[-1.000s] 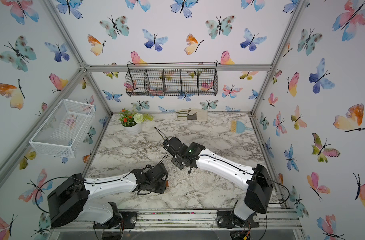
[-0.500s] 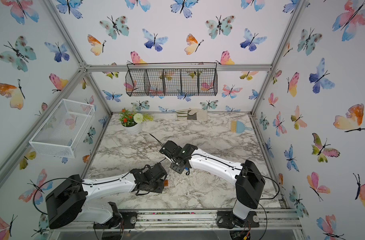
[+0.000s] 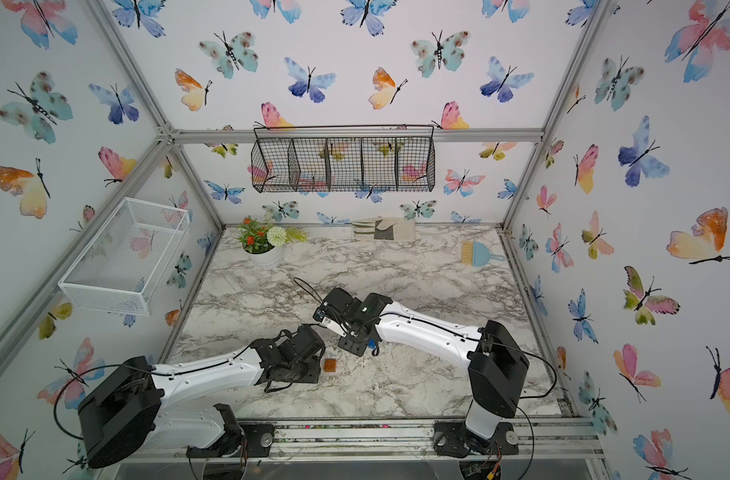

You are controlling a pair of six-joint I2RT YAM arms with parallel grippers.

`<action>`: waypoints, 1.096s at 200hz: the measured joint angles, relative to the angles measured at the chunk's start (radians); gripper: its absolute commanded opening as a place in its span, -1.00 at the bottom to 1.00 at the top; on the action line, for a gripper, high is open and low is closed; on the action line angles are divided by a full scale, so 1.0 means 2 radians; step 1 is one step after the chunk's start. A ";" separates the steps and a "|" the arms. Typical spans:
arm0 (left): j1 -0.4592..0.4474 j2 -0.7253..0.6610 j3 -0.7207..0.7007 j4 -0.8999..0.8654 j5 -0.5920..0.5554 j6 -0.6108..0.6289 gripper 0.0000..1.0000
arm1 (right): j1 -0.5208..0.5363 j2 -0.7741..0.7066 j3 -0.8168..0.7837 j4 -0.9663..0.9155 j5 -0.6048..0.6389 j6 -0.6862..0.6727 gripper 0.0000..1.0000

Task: Assemble the letter y with lego
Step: Assemble the lego brick with the lego brick.

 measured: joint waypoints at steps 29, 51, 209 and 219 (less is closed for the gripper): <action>0.075 -0.060 -0.021 -0.002 0.014 0.005 0.45 | 0.020 0.027 -0.007 -0.001 -0.001 -0.025 -0.47; 0.157 -0.112 -0.038 0.006 0.035 0.010 0.57 | 0.029 0.054 -0.007 -0.002 -0.003 -0.047 -0.47; 0.421 -0.121 0.007 -0.001 0.189 0.068 0.84 | 0.056 0.136 0.077 -0.033 -0.040 -0.102 -0.50; 0.424 -0.119 0.007 -0.001 0.193 0.071 0.85 | 0.056 0.140 0.083 -0.035 -0.040 -0.103 -0.50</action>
